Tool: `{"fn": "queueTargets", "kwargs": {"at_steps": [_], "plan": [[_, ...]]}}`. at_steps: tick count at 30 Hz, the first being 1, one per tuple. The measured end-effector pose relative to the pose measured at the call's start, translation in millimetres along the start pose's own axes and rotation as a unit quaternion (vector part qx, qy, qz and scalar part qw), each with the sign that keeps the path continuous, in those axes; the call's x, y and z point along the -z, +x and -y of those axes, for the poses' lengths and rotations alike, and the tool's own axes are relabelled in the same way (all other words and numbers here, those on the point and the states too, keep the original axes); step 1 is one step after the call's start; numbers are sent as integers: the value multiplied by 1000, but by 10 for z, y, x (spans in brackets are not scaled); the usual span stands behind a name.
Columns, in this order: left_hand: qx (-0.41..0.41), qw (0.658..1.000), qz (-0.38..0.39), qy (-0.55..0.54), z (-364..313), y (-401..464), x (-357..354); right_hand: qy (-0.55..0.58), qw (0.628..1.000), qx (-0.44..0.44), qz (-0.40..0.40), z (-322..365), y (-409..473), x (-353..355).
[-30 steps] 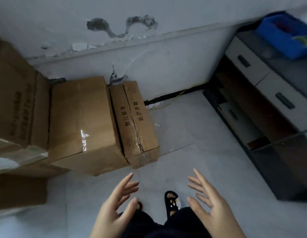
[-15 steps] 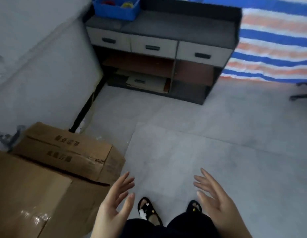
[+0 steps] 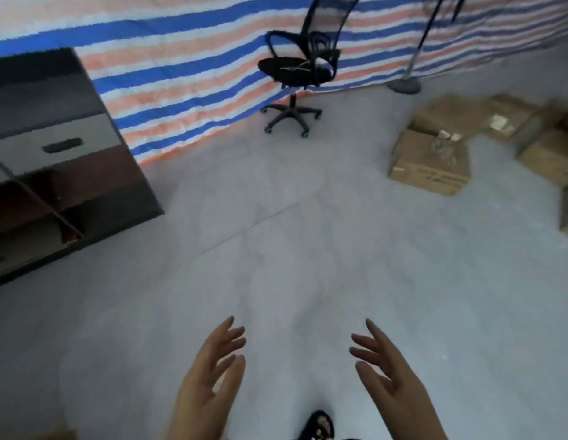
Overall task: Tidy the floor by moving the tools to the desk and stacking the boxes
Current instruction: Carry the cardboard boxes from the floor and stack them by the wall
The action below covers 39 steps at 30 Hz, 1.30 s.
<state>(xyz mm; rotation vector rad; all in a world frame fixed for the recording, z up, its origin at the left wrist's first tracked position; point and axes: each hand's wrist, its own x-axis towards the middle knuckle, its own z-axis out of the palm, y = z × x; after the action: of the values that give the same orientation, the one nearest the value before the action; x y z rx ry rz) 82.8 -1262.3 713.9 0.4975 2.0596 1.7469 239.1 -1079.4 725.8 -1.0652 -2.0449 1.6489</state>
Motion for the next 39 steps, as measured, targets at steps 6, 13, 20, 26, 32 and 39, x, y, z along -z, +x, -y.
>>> {"fn": "queueTargets", "kwargs": {"at_steps": [6, 13, 20, 26, 32, 39], "plan": [[-21, 989, 148, 21, -158, 196, -1107, 47, 987, -55, -143, -436, 23, 1001], [-26, 977, 205, 44, -236, 874, -1972, 79, 972, -93, -200, -657, 498, 1569], [-52, 965, 251, 49, -461, 2138, -2952, 98, 960, -81, -248, -585, 1691, 2136], [-94, 938, 329, 53, -819, 3257, -3934, 101, 936, -68, -329, -415, 2632, 2637], [-89, 891, 437, 87, -878, 3719, -5032, 131, 889, -117, -423, -565, 3011, 3272], [-83, 868, 483, 84, -1019, 3945, -6825, 137, 853, -146, -481, -1016, 3447, 4643]]}}
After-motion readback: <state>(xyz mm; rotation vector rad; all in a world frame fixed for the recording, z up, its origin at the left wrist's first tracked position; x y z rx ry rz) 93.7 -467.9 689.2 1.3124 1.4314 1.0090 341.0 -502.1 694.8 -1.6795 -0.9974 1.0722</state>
